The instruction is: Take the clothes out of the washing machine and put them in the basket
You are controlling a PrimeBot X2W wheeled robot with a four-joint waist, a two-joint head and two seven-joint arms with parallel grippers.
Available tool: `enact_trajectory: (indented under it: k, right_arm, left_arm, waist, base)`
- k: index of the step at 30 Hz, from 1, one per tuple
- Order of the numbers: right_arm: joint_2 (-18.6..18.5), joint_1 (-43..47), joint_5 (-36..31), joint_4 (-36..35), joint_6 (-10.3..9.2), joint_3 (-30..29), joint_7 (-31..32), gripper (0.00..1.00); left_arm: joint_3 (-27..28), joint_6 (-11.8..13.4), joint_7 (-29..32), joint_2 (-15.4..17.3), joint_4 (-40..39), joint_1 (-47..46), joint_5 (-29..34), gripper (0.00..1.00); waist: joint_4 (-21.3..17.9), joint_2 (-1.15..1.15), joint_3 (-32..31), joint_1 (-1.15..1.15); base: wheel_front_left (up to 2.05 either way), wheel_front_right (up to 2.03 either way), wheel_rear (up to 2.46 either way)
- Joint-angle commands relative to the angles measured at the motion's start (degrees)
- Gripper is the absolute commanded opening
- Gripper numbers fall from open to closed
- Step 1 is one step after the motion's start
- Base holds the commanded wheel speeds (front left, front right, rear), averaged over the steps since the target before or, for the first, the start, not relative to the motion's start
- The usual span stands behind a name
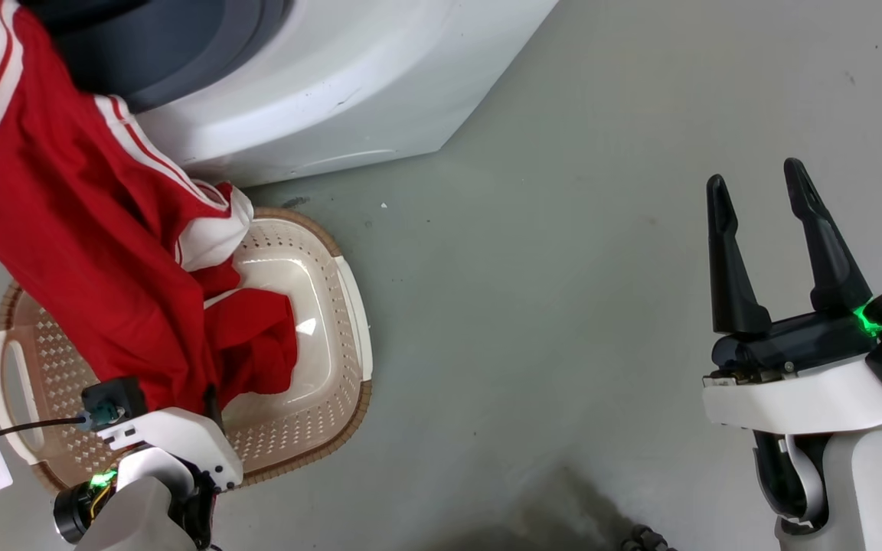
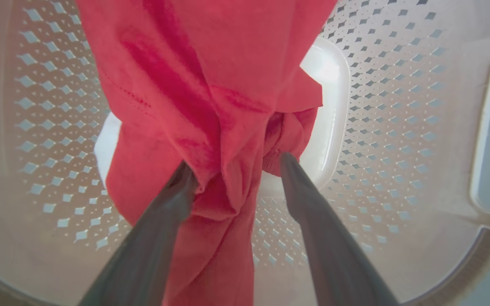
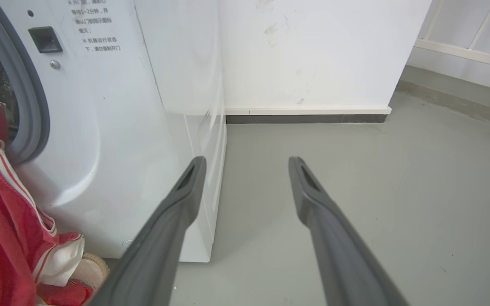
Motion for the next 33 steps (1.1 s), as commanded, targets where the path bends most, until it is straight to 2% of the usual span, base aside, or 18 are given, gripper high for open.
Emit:
enact_trajectory:
  k: [1, 9, 18, 28, 33]
  right_arm:
    - [0.04, -0.52, -0.02, 0.32, -0.02, -0.28, -0.45, 1.00]
    - [0.03, 0.79, -0.44, 1.80, -0.02, -0.73, -0.55, 1.00]
    - [0.03, 2.98, -0.79, 2.06, -0.02, -1.64, 0.50, 1.00]
    - [0.03, 4.86, -0.82, 1.43, -0.02, -2.28, 1.45, 1.00]
    - [0.03, 5.42, -0.08, 1.73, -0.02, -2.23, 1.18, 1.00]
  left_arm:
    - [0.18, 0.00, -0.24, 0.31, -0.20, -0.58, 0.09, 1.00]
    - [2.36, 1.90, -0.20, -0.42, -7.51, 4.44, 2.06, 1.00]
    - [7.32, 3.55, -0.21, -1.78, -22.59, 11.03, 7.63, 1.00]
    - [12.53, 2.32, -0.21, -2.95, -37.44, 13.28, 15.23, 1.00]
    - [13.79, 1.25, -0.22, -2.58, -41.85, 12.63, 19.15, 1.00]
  waist:
    - [0.24, 0.00, -0.94, -0.01]
    - [2.27, 0.00, -7.90, -0.01]
    - [4.42, 0.00, -14.21, -0.01]
    - [5.14, 0.00, -17.07, -0.01]
    - [4.40, 0.00, -18.19, -0.01]
  base:
    - [0.00, 0.00, 0.00]
    - [0.00, 0.00, 0.00]
    - [0.00, 0.00, 0.00]
    - [0.00, 0.00, 0.00]
    - [0.00, 0.00, 0.00]
